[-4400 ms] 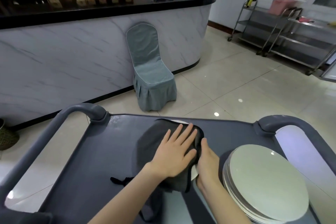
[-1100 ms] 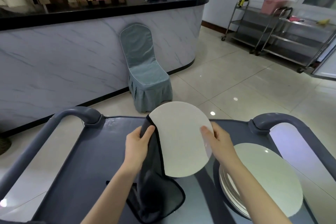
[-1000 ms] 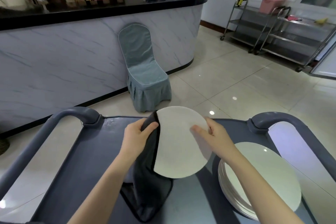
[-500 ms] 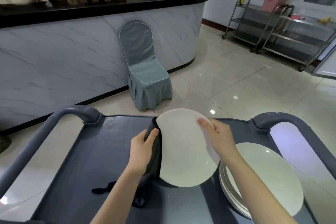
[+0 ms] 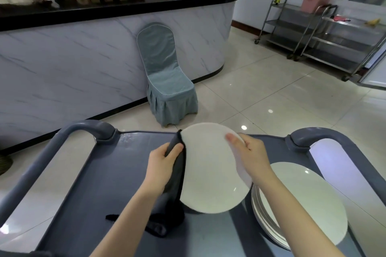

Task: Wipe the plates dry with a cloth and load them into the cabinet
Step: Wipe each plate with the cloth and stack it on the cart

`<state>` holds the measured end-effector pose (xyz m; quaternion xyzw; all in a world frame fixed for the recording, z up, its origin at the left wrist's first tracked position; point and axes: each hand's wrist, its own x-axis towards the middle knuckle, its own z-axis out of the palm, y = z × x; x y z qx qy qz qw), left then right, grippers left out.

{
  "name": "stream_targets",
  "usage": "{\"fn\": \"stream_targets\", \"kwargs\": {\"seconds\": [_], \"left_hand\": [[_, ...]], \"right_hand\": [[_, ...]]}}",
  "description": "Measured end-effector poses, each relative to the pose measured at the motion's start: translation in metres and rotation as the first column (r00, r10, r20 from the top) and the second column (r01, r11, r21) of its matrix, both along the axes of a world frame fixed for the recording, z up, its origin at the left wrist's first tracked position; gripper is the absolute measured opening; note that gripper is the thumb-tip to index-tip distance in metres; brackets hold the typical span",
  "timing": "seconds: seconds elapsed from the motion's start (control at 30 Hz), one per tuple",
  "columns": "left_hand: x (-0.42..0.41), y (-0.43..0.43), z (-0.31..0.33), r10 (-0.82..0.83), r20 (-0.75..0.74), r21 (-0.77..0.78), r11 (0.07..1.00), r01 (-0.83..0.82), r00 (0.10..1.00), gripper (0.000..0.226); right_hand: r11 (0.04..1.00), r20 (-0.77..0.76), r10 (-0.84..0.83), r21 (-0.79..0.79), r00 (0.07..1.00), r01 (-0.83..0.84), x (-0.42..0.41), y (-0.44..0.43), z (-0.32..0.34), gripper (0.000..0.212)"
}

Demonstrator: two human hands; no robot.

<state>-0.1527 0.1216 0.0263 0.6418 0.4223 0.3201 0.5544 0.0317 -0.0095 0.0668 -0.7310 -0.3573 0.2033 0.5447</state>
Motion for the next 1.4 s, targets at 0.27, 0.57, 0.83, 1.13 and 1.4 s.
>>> {"fn": "stream_targets", "kwargs": {"seconds": [0.27, 0.57, 0.83, 1.13, 1.4], "left_hand": [[-0.002, 0.014, 0.017, -0.272, -0.161, 0.148, 0.944, 0.296, 0.949, 0.022], [0.008, -0.002, 0.015, 0.152, 0.141, -0.129, 0.983, -0.135, 0.978, 0.027], [0.008, -0.018, -0.003, 0.419, 0.182, -0.485, 0.825, -0.289, 0.890, 0.026], [0.004, 0.026, 0.049, -0.240, -0.192, 0.328, 0.898, 0.293, 0.952, 0.023], [0.003, 0.011, 0.028, -0.112, -0.080, 0.180, 0.976, 0.125, 0.990, 0.021]], "right_hand": [[0.955, 0.137, 0.272, -0.160, 0.953, -0.249, -0.009, 0.001, 0.007, 0.043], [0.989, -0.040, -0.121, 0.086, 0.992, 0.124, -0.008, 0.009, 0.011, 0.050], [0.945, -0.379, -0.299, 0.013, 0.876, 0.328, -0.043, 0.005, -0.029, 0.026], [0.919, 0.186, 0.373, -0.209, 0.909, -0.334, 0.003, 0.018, 0.035, 0.025], [0.979, 0.132, 0.197, -0.088, 0.971, -0.186, 0.002, 0.013, 0.028, 0.046]]}}
